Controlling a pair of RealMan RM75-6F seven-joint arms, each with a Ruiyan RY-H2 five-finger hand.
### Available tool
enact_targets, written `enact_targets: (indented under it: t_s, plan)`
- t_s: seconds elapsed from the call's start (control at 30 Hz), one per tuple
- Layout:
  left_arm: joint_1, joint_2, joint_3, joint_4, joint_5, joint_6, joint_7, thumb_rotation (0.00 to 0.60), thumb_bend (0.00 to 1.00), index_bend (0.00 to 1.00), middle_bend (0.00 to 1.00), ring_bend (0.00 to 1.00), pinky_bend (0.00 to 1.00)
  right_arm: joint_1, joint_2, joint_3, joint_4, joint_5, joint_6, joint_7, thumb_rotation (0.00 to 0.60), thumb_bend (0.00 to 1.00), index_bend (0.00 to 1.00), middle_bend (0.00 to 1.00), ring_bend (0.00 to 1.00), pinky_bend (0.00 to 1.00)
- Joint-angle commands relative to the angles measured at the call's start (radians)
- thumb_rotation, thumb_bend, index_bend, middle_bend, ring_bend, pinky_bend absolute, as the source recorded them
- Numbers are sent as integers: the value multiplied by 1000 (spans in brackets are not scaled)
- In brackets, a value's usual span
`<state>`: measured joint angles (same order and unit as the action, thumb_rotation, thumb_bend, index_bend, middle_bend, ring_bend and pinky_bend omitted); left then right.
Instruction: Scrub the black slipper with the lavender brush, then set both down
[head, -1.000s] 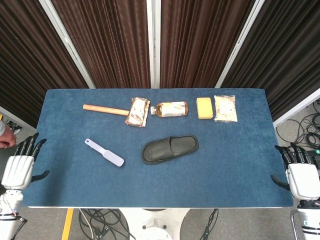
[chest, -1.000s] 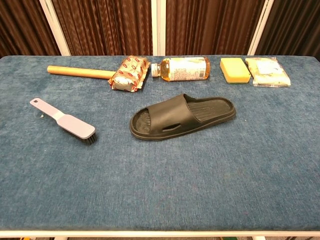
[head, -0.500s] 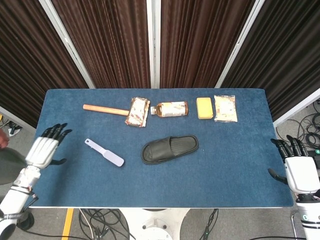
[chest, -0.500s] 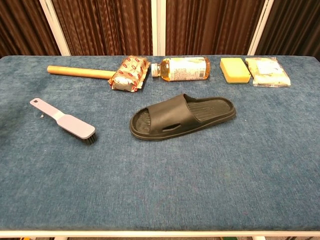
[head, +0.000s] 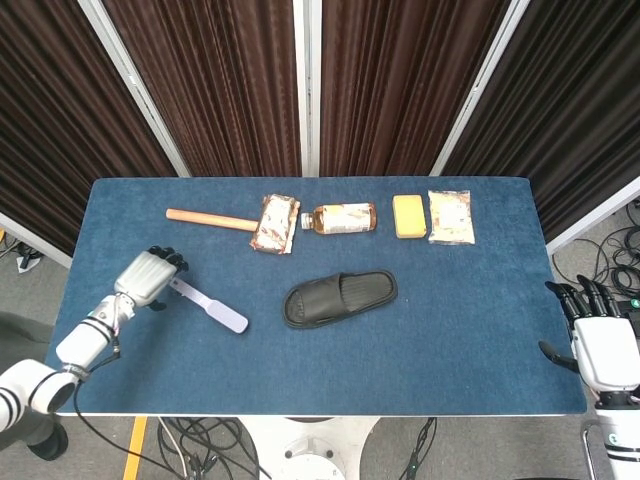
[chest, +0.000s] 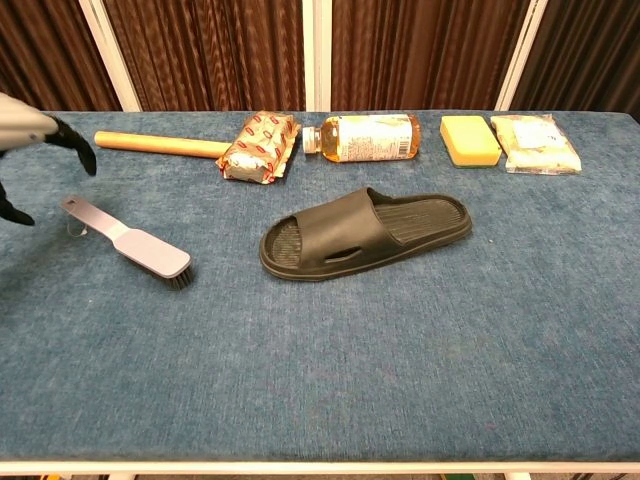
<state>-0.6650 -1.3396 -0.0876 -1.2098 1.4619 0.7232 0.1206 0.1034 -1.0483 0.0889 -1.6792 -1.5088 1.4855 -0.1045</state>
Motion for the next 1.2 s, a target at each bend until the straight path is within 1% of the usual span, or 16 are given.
enact_targets:
  t_s: [0.03,0.13,0.23,0.4,0.47,0.57,0.7,0.87,0.97,1.13,1.2]
  plan:
    - [-49,-38,3,31,-66,-89,51,600,29,390,411,254,276,-4,-4,-4,6,7,-2,5,600,26,158,219,68,111]
    - [-65,-62,1,50,-101,-115,66,600,29,415,449,280,288,-5,-7,-7,9,14,-9,7,600,26,158,219,68,111]
    - [-77,-83,2,66,-122,-120,79,600,30,415,449,282,309,-4,-8,-8,9,22,-17,6,600,26,158,219,68,111]
    - [-97,-90,11,50,-138,-136,103,600,30,442,462,294,315,-3,-9,-8,9,29,-24,7,600,26,158,219,68,111]
    - [-107,-95,18,51,-146,-147,117,600,30,467,489,334,319,-4,-8,-9,11,31,-28,10,600,26,158,219,68,111]
    - [-116,-103,29,58,-164,-163,137,600,30,511,530,366,364,-4,-9,-10,14,39,-33,15,600,25,158,219,68,111]
    - [-119,-110,39,58,-187,-167,153,600,30,528,567,400,386,-4,-10,-9,17,48,-39,20,600,26,158,219,67,111]
    - [-125,-119,50,62,-211,-173,166,600,30,550,575,407,394,5,-15,-9,14,51,-54,19,600,26,158,219,67,111]
    - [-125,-123,54,62,-222,-167,169,600,30,576,607,456,447,5,-15,-9,13,52,-55,19,600,25,158,219,68,111]
    - [-129,-128,59,66,-235,-165,166,600,30,633,690,550,521,3,-14,-11,11,58,-58,18,600,26,158,223,67,111]
    - [-130,-129,60,66,-238,-163,163,600,30,643,703,561,536,2,-15,-13,11,58,-58,19,600,26,158,224,68,110]
